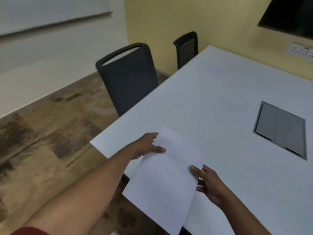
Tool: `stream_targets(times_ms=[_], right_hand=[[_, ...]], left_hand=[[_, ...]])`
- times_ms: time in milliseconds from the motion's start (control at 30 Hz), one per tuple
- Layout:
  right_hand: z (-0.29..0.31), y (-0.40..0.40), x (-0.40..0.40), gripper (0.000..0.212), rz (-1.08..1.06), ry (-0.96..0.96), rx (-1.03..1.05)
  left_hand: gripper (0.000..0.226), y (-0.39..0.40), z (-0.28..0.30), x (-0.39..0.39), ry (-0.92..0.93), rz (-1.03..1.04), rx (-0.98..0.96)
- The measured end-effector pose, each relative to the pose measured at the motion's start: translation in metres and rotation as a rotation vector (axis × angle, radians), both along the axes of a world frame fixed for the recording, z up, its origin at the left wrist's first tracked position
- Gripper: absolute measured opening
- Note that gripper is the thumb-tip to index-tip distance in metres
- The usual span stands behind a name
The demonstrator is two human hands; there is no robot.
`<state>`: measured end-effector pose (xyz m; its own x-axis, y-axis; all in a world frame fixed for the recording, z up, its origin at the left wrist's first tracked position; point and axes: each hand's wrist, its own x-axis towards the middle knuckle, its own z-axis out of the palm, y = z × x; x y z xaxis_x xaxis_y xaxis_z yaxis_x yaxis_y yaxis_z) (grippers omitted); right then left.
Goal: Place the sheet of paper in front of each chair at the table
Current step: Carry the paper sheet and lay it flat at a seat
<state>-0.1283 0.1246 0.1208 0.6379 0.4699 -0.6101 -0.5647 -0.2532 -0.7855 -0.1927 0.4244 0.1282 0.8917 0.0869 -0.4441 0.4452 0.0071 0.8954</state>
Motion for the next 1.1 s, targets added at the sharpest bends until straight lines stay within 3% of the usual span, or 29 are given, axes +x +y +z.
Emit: stream_targets(times_ms=[200,367,467,600,733,1100], right_hand=[[0.03,0.094,-0.013,0.03,-0.187,-0.107,0.106],[0.05,0.134,0.012,0.033,-0.396,-0.192,0.158],[0.05,0.154,0.036,0.035,-0.515,-0.222,0.171],[0.039,0.185,0.066,0.033,-0.576,-0.213,0.186],[0.035,0.216,0.091,0.029,-0.567,-0.251,0.132],[0.079,0.276,0.142,0.027,-0.676,-0.338,0.104]], left_hand=[[0.064,0.073,0.025,-0.046,-0.007,0.007,0.021],[0.069,0.12,0.021,-0.059,0.116,-0.115,-0.065],[0.059,0.139,0.013,-0.057,0.148,-0.18,-0.08],[0.032,0.168,0.005,-0.036,0.13,-0.068,-0.025],[0.02,0.209,0.008,-0.004,0.102,-0.029,0.041],[0.018,0.309,0.048,0.099,0.027,-0.194,0.092]])
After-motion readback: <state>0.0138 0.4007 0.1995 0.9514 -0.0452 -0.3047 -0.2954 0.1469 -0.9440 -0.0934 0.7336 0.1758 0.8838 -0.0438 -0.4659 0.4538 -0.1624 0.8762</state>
